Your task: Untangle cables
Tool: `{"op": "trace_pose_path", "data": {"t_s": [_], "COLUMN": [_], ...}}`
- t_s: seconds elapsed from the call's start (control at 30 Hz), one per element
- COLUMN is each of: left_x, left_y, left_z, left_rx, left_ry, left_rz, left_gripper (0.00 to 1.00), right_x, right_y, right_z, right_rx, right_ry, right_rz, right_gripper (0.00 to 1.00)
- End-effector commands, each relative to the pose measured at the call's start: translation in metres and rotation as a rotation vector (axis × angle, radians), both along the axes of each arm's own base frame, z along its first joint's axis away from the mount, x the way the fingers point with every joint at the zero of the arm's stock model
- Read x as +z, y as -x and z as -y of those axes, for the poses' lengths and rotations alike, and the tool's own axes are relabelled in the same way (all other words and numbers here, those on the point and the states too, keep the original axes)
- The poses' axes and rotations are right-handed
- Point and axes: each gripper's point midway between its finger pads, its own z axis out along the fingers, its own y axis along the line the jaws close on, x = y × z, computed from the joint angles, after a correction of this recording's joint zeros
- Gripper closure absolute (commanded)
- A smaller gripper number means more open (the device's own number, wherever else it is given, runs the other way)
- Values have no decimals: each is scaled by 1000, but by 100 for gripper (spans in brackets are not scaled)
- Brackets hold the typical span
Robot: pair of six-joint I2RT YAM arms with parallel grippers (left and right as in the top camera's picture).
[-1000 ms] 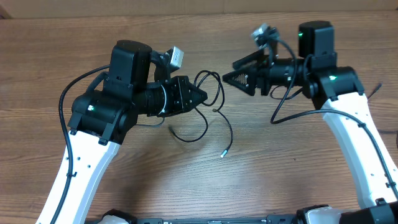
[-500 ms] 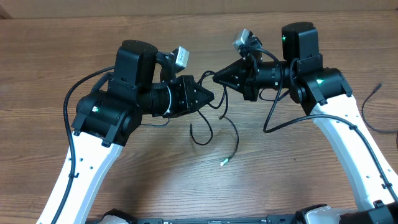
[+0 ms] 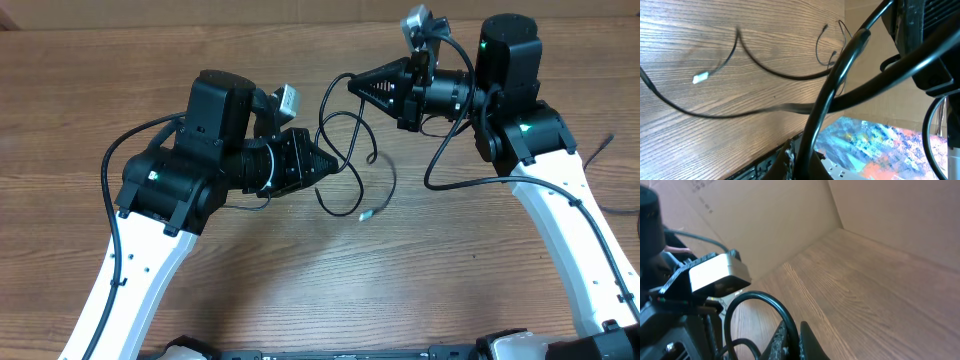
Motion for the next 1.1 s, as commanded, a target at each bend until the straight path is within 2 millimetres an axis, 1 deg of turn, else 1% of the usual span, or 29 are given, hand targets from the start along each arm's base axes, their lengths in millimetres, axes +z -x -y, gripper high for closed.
{"op": "trace_pose_path", "data": {"t_s": [0.0, 0.1, 0.2, 0.33, 0.4, 0.47, 0.57, 0.63, 0.77, 0.83, 0.87, 0.93, 1.0, 1.07], "left_x": [11, 11, 11, 11, 11, 11, 11, 11, 11, 11, 11, 11, 10, 9], "left_y": [7, 7, 7, 7, 7, 7, 7, 7, 7, 7, 7, 7, 6, 5], "left_z": [0, 0, 0, 0, 0, 0, 0, 0, 0, 0, 0, 0, -1, -2], "left_rx": [-24, -26, -26, -29, -29, -29, -29, -29, -29, -33, -33, -33, -32, -32], "left_ry": [6, 5, 5, 4, 4, 4, 4, 4, 4, 5, 5, 4, -3, -18], "left_rz": [43, 48, 47, 50, 50, 50, 50, 51, 50, 52, 52, 54, 61, 78], "left_gripper": [95, 92, 91, 91, 91, 91, 92, 91, 91, 91, 91, 91, 90, 89], "right_x": [10, 3, -9, -12, -18, -29, -52, -63, -77, -80, -81, -81, -81, -78], "right_y": [-6, -14, -31, -35, -40, -46, -54, -58, -67, -68, -67, -66, -63, -59], "right_z": [3, 2, 11, 15, 21, 31, 54, 69, 104, 116, 118, 113, 104, 90], "right_rx": [-90, -153, -303, -345, -403, -487, -641, -742, -945, -1009, -1015, -974, -918, -828], "right_ry": [-11, 10, 36, 42, 46, 66, 145, 189, 268, 300, 310, 324, 323, 309], "right_rz": [-40, -63, -139, -164, -209, -264, -320, -349, -355, -348, -348, -332, -328, -318], "right_gripper": [96, 96, 96, 96, 96, 96, 96, 96, 96, 96, 96, 96, 96, 96]}}
